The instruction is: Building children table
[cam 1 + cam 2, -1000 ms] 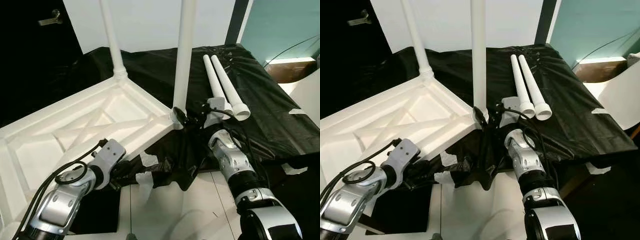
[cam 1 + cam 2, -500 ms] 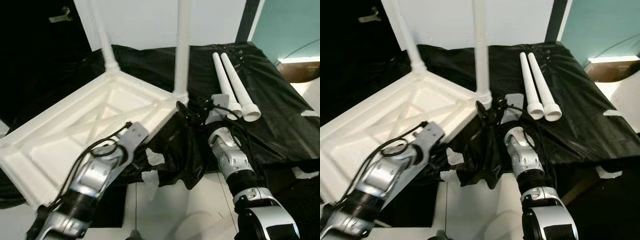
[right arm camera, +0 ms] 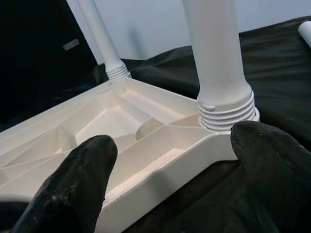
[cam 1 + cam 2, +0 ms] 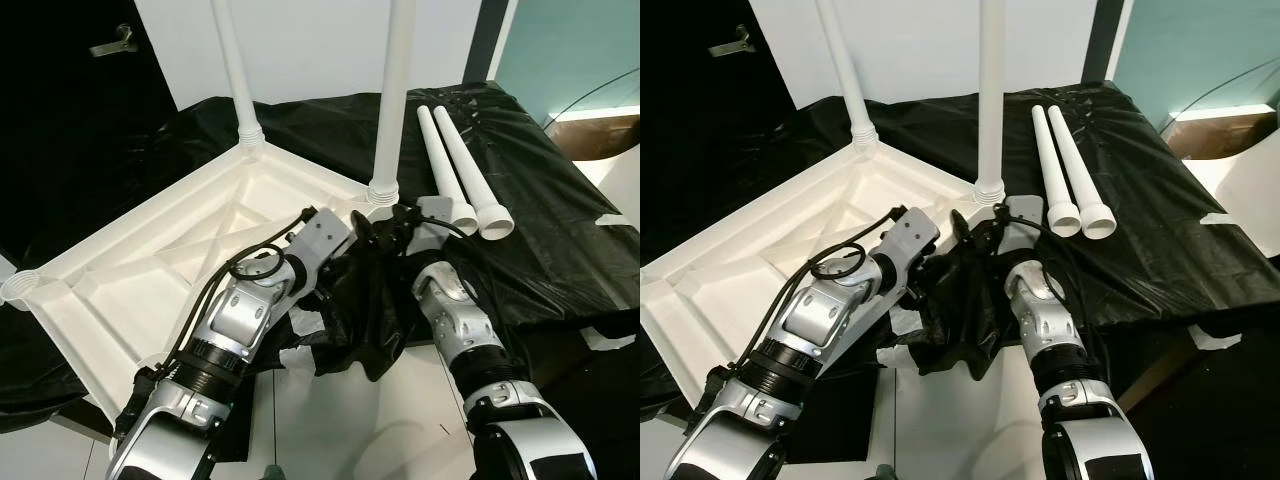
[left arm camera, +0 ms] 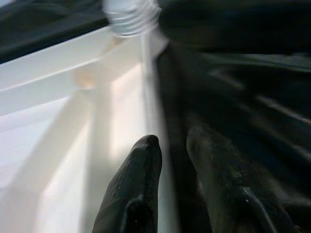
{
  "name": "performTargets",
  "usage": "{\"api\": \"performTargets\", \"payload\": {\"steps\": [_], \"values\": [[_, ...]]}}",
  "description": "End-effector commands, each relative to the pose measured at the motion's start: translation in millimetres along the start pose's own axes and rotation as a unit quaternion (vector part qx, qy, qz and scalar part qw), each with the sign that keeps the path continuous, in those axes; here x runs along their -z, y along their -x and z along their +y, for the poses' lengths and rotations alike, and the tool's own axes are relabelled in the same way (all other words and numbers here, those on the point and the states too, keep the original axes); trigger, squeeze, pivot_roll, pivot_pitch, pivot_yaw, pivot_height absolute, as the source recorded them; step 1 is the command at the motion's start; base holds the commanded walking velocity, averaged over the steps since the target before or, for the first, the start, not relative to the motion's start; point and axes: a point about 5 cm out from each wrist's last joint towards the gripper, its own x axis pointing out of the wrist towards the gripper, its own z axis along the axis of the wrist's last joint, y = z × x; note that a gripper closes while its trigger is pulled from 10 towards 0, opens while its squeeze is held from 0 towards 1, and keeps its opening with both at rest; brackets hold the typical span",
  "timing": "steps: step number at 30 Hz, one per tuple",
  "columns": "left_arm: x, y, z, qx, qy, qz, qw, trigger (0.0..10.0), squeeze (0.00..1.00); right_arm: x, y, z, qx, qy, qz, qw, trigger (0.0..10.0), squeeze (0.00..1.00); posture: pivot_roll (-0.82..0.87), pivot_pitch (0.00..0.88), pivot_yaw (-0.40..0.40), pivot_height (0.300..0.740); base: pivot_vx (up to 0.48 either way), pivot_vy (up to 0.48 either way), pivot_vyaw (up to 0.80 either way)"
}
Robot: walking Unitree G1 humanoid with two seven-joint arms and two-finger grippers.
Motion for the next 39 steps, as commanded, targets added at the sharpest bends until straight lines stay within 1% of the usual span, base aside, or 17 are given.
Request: {"api": "performTargets", "payload": {"steps": [1,6,7,9,15,17,19,20,21,22,23,26,28,30,32,35,39], "values": [[0.0,12.6,20.9,-0.108,0.019,-0.009,0.994,10.0,0.0,10.4,0.6,8.5,-0.007,0.001,0.027,1.0,10.0,0.0,0.05,0.0,0.062,0.74,0.0,0.0,0.0],[0.7,29.6,38.8,-0.134,0.01,-0.011,0.991,10.0,0.0,15.2,0.0,9.0,0.005,0.016,0.048,0.999,10.0,0.0,0.06,0.0,0.057,0.74,0.0,0.0,0.0],[5.4,43.6,54.2,-0.164,-0.003,-0.002,0.986,10.0,0.0,18.2,0.0,8.3,0.009,0.024,0.06,0.998,10.0,0.0,0.06,0.0,0.053,0.74,0.0,0.0,0.0],[8.3,50.6,61.4,-0.178,-0.006,0.003,0.984,10.0,0.0,19.0,0.2,7.8,0.01,0.026,0.064,0.998,10.0,0.0,0.07,0.0,0.048,0.74,0.0,0.0,0.0],[12.4,58.5,69.0,-0.193,-0.007,0.01,0.981,10.0,0.0,20.3,0.4,7.0,0.011,0.026,0.069,0.997,10.0,0.0,0.07,0.0,0.045,0.74,0.0,0.0,0.0],[32.5,86.3,94.1,-0.254,-0.017,0.049,0.966,10.0,0.0,28.4,2.5,1.8,0.025,0.043,0.101,0.994,10.0,0.0,0.07,0.006,0.039,0.74,0.0,0.0,0.0],[32.5,86.3,94.1,-0.254,-0.017,0.049,0.966,10.0,0.0,28.4,2.5,1.8,0.025,0.043,0.101,0.994,10.0,0.0,0.07,0.006,0.039,0.74,0.0,0.0,0.0],[40.9,98.3,103.8,-0.282,-0.016,0.067,0.957,10.0,0.0,32.0,3.9,0.0,0.031,0.047,0.113,0.992,10.0,0.0,0.07,0.008,0.037,0.74,0.0,0.0,0.0],[40.9,98.3,103.8,-0.282,-0.016,0.067,0.957,10.0,0.0,32.0,3.9,0.0,0.031,0.047,0.113,0.992,10.0,0.0,0.07,0.008,0.037,0.74,0.0,0.0,0.0],[49.6,110.4,112.5,-0.31,-0.016,0.086,0.947,10.0,0.0,34.6,5.4,-1.0,0.035,0.052,0.122,0.991,10.0,0.0,0.07,0.011,0.038,0.74,0.0,0.0,0.0],[49.6,110.4,112.5,-0.31,-0.016,0.086,0.947,10.0,0.0,34.6,5.4,-1.0,0.035,0.052,0.122,0.991,10.0,0.0,0.07,0.011,0.038,0.74,0.0,0.0,0.0],[63.5,129.8,123.9,-0.357,-0.018,0.122,0.926,10.0,0.0,37.1,7.9,-1.2,0.04,0.055,0.127,0.99,10.0,0.0,0.07,0.015,0.039,0.74,0.0,0.0,0.0],[63.5,129.8,123.9,-0.357,-0.018,0.122,0.926,10.0,0.0,37.1,7.9,-1.2,0.04,0.055,0.127,0.99,10.0,0.0,0.07,0.015,0.039,0.74,0.0,0.0,0.0],[79.6,146.8,127.7,-0.378,-0.036,0.169,0.91,10.0,0.0,40.1,9.7,-0.9,0.046,0.049,0.135,0.988,10.0,0.0,0.08,0.02,0.039,0.74,0.0,0.0,0.0],[85.5,153.0,127.3,-0.38,-0.046,0.187,0.905,10.0,0.0,41.2,10.1,-0.6,0.048,0.046,0.139,0.988,10.0,0.0,0.08,0.023,0.039,0.74,0.0,0.0,0.0],[100.9,164.4,116.1,-0.332,-0.067,0.231,0.912,10.0,0.0,40.5,6.8,-1.2,0.048,0.042,0.149,0.987,10.0,0.0,0.08,0.024,0.037,0.74,0.0,0.0,0.0],[105.3,167.2,108.3,-0.3,-0.081,0.245,0.918,10.0,0.0,39.5,5.0,-2.6,0.049,0.04,0.154,0.986,10.0,0.0,0.09,0.025,0.034,0.74,0.0,0.0,0.0]]}}
